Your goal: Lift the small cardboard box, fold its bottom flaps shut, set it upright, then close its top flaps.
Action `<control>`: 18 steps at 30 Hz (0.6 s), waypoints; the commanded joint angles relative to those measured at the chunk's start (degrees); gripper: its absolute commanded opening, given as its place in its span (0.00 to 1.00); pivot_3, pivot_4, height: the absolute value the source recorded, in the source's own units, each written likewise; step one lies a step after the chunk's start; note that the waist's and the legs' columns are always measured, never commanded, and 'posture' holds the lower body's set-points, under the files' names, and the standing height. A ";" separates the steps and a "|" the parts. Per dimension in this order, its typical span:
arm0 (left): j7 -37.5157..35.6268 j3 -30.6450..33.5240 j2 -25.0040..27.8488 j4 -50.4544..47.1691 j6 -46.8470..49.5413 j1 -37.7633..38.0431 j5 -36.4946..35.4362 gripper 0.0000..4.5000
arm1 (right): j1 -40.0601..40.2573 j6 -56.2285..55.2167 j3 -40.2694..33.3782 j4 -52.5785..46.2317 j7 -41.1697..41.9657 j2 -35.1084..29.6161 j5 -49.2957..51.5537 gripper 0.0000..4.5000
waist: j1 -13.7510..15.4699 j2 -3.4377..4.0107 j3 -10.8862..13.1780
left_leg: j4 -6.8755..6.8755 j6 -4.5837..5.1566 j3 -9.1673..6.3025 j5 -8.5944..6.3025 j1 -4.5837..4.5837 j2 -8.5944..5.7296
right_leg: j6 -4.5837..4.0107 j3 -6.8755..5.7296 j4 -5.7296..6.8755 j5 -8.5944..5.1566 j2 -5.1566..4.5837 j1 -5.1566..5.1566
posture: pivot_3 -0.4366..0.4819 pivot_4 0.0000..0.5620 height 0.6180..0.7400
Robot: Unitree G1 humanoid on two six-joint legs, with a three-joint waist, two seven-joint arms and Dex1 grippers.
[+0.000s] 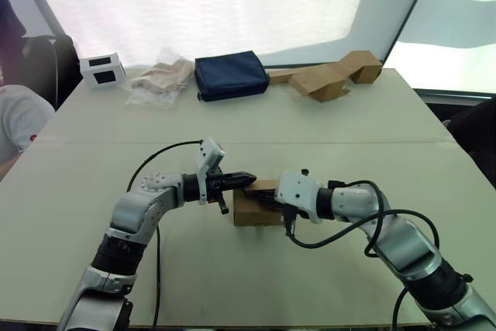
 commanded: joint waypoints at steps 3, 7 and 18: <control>-1.45 -1.80 1.34 -2.06 -3.38 0.66 2.47 0.01 | 0.19 3.18 -3.09 -3.61 1.91 0.88 5.46 0.00 | 0.00 0.00 0.00 | 0.00 0.00 0.00 0.00 0.00 0.00 | 0.00 0.00 0.00 0.00 0.00 0.00 | 0.48 0.27 1.00; -2.98 -4.13 3.25 -2.75 -6.36 1.56 5.61 0.01 | 0.88 7.40 -7.54 -6.48 3.28 1.31 12.48 0.00 | -0.02 0.00 0.00 | -0.01 0.00 0.00 0.00 0.00 0.00 | 0.00 0.00 -0.01 0.00 0.00 0.00 | 0.48 0.27 1.00; -0.11 5.93 4.47 -9.57 3.33 0.93 -4.40 0.01 | -0.61 8.38 -13.35 -1.83 -1.93 2.78 15.58 0.00 | -0.10 -0.01 0.00 | -0.01 0.01 0.00 0.00 -0.01 0.02 | 0.00 0.01 0.00 0.00 0.00 0.00 | 0.48 0.27 1.00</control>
